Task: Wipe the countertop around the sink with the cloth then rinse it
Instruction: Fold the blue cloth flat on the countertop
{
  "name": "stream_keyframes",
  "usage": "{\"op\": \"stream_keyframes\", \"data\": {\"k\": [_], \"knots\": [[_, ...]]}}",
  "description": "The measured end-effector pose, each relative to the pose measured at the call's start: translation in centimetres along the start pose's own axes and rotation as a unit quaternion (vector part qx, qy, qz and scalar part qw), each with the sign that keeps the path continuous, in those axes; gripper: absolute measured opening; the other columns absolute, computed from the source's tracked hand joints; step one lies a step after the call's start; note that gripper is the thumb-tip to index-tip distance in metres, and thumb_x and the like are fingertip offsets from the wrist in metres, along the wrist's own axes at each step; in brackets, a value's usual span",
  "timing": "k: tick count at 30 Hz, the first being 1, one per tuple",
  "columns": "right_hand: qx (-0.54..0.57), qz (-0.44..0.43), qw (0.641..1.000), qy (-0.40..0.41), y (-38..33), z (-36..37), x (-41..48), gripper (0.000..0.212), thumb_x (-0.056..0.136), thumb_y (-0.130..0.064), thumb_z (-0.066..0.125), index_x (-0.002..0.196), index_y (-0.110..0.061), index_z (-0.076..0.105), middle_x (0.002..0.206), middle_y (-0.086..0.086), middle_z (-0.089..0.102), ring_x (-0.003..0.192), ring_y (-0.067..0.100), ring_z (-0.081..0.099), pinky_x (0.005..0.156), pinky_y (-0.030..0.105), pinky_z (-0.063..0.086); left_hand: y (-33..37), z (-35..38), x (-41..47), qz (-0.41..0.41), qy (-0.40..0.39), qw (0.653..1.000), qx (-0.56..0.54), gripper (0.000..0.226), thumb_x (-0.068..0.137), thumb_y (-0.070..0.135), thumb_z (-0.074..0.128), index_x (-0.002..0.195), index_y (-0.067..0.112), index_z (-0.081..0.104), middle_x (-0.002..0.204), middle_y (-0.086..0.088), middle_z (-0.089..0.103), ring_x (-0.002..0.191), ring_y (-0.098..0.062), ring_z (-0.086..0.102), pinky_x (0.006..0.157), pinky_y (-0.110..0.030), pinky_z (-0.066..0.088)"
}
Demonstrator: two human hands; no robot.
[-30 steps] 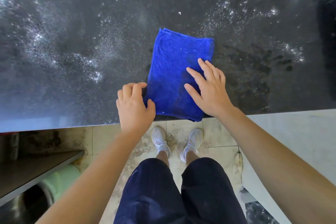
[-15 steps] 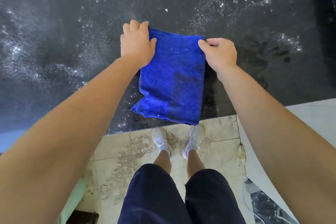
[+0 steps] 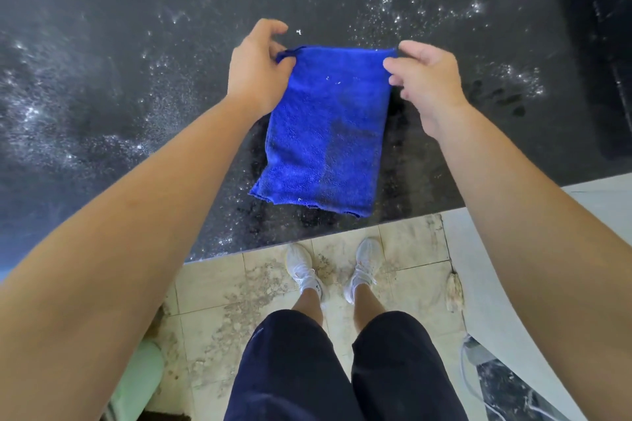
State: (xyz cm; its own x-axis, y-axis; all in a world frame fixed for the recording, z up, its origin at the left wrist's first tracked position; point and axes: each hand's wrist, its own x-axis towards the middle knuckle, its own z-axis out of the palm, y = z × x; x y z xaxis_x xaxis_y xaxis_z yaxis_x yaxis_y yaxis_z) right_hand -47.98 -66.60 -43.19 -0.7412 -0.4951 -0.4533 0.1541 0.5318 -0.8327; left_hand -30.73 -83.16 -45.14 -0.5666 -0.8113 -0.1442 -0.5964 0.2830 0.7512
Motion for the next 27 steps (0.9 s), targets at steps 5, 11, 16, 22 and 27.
{"op": "stream_keyframes", "data": {"k": [5, 11, 16, 22, 27], "knots": [[-0.091, -0.107, 0.990, 0.014, 1.4, 0.0, -4.4, 0.028, 0.081, -0.012, 0.061, 0.096, -0.030, 0.076, 0.093, -0.014, 0.073, 0.085, 0.003, 0.066, 0.090, 0.029, 0.055, -0.8, -0.7, -5.1, 0.044, 0.016, 0.998, 0.047, 0.026, 0.087, 0.009, 0.057, 0.107, 0.017, 0.071, 0.103, 0.005, 0.066, 0.080, -0.003, 0.057, 0.081, -0.002, 0.037], [-0.218, -0.271, 0.938, 0.014, 8.6, -1.1, -11.7, 0.018, 0.083, -0.009, 0.063, 0.094, -0.021, 0.071, 0.097, -0.006, 0.063, 0.083, 0.007, 0.061, 0.077, 0.019, 0.047, -4.4, -0.4, -15.0, 0.152, 0.053, 0.983, 0.092, 0.022, 0.080, 0.000, 0.059, 0.098, 0.008, 0.069, 0.103, -0.003, 0.067, 0.095, -0.020, 0.057, 0.084, -0.021, 0.045], [-0.331, -0.362, 0.867, -0.089, 13.7, -1.2, -13.5, 0.021, 0.085, -0.016, 0.062, 0.100, -0.018, 0.076, 0.101, -0.003, 0.062, 0.090, 0.016, 0.059, 0.076, 0.035, 0.052, -7.9, 0.9, -18.6, 0.199, 0.039, 0.953, 0.226, 0.021, 0.082, 0.008, 0.054, 0.094, 0.008, 0.071, 0.111, -0.007, 0.068, 0.099, -0.030, 0.057, 0.076, -0.043, 0.047], [-0.311, -0.408, 0.858, -0.023, 11.8, -0.6, -12.6, 0.019, 0.092, -0.021, 0.060, 0.098, -0.016, 0.077, 0.096, 0.002, 0.065, 0.084, 0.023, 0.059, 0.074, 0.042, 0.048, -5.1, 1.1, -17.3, 0.194, 0.084, 0.948, 0.236, 0.019, 0.085, 0.012, 0.054, 0.093, 0.012, 0.072, 0.109, -0.005, 0.067, 0.102, -0.031, 0.056, 0.082, -0.037, 0.033], [-0.478, -0.386, 0.787, -0.055, 11.2, 0.4, -10.9, 0.056, 0.105, -0.041, 0.042, 0.151, -0.010, 0.041, 0.160, 0.019, 0.030, 0.146, 0.036, 0.032, 0.115, 0.048, 0.030, -4.1, 2.1, -14.4, 0.189, -0.044, 0.925, 0.328, 0.048, 0.105, 0.035, 0.036, 0.144, 0.011, 0.049, 0.158, -0.017, 0.034, 0.146, -0.034, 0.032, 0.109, -0.051, 0.029]]}}
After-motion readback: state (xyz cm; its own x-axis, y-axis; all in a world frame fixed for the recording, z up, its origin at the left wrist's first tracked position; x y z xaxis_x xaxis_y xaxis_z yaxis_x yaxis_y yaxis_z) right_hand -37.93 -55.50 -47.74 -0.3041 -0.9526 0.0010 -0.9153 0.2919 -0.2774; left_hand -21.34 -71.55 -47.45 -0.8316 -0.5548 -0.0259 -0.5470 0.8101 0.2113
